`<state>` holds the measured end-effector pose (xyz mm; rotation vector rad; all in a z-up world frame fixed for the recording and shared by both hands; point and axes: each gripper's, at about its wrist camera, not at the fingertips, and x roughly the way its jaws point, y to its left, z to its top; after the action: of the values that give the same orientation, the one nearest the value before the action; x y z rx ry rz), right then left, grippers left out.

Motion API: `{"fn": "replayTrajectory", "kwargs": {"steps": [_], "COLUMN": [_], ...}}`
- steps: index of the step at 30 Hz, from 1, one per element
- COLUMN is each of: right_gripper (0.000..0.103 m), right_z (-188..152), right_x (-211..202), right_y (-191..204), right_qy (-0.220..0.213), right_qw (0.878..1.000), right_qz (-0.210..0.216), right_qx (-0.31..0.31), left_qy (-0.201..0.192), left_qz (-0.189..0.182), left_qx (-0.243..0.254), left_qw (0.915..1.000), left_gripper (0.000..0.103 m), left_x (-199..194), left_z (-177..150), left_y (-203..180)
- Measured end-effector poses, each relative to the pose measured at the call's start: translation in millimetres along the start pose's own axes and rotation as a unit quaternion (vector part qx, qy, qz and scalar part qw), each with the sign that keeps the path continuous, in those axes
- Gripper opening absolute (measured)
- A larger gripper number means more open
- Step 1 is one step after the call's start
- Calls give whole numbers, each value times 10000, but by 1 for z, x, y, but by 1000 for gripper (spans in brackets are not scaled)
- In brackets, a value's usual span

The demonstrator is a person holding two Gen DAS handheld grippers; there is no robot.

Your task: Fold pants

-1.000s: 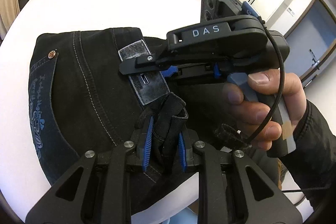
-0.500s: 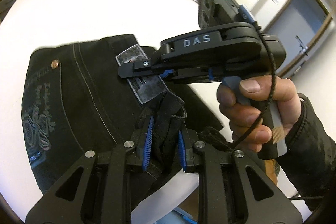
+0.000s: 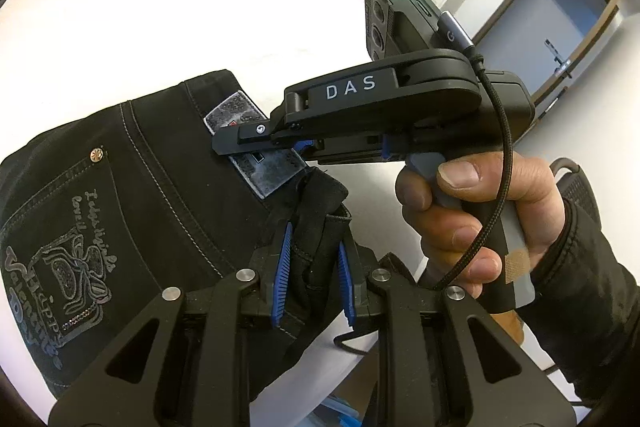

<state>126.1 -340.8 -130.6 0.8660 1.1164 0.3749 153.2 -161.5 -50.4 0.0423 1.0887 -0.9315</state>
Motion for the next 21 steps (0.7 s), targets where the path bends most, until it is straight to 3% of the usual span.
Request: {"fn": "replayTrajectory", "kwargs": {"steps": [9, 11, 13, 16, 19, 21], "right_gripper": [14, 13, 16, 23, 27, 27], "right_z": [-5, -7, -10, -15, -17, -16], "right_x": [8, 12, 9, -3, -26, -39], "right_y": [-23, -35, -39, -36, -29, -21], "right_qy": [64, 45, -45, -204, -460, -582], "right_qw": [9995, 9987, 9973, 9969, 9969, 9964], "right_qz": [-31, 177, 383, 311, -7, 42], "right_qx": [293, 486, 621, 695, 645, 612], "left_qy": [189, 253, 291, 190, -102, -249], "left_qz": [6, -86, -254, -508, -450, -338], "left_qx": [84, -30, -188, -357, -404, -574], "left_qw": [9998, 9996, 9991, 9979, 9981, 9975], "left_gripper": [20, 21, 23, 23, 23, 23], "left_x": [15, 13, 0, -36, -72, -85], "left_z": [5, 2, -1, -9, -19, -20], "left_y": [17, 27, 38, 57, 79, 105]}}
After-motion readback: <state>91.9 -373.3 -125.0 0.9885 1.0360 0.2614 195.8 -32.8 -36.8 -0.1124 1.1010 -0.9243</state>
